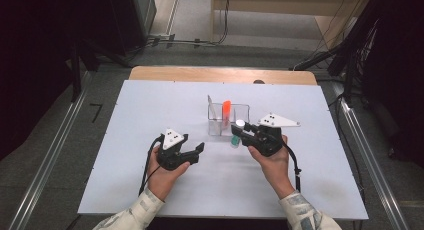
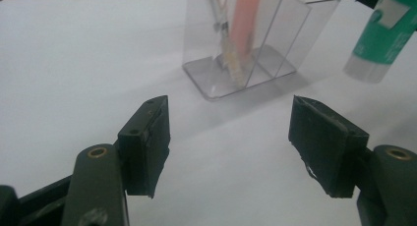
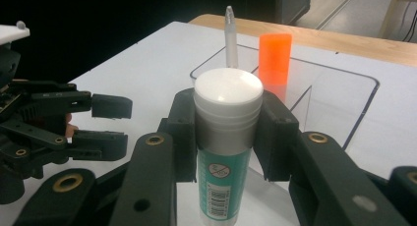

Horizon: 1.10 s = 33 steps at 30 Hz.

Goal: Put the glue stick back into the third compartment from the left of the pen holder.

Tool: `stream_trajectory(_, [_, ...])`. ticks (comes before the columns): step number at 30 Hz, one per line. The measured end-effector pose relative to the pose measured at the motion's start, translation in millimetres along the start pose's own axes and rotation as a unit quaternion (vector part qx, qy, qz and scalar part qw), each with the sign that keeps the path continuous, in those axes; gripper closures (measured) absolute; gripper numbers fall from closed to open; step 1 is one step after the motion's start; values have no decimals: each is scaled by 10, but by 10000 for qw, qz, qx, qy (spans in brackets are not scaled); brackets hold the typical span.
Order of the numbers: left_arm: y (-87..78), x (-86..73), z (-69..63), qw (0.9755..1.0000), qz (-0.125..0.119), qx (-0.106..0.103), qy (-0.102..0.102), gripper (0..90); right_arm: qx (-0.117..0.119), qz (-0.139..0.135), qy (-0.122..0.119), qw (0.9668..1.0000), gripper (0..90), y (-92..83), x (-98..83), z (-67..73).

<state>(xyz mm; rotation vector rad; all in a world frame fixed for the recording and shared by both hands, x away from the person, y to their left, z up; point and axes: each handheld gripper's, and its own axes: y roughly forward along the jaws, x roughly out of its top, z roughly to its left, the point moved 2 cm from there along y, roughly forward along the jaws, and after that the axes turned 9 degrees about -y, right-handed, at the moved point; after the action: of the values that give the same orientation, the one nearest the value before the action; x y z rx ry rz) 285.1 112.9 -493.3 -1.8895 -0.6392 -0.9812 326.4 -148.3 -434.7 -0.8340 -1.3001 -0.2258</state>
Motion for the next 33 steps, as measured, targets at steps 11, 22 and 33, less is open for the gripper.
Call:
stream_trajectory(11, [-78, -41, 164, 9998, 31, 155, -104, 328, -128, -111, 71, 9998, 626, -21, 103, -117])
stream_trajectory(22, [-79, -48, 172, 9998, 39, 163, -118, 328, -278, -137, 151, 9994, 626, 15, 142, -242])
stream_trajectory(33, [-83, -47, 176, 9998, 19, 168, -135, 328, -410, -207, 128, 9989, 626, 21, 270, -318])
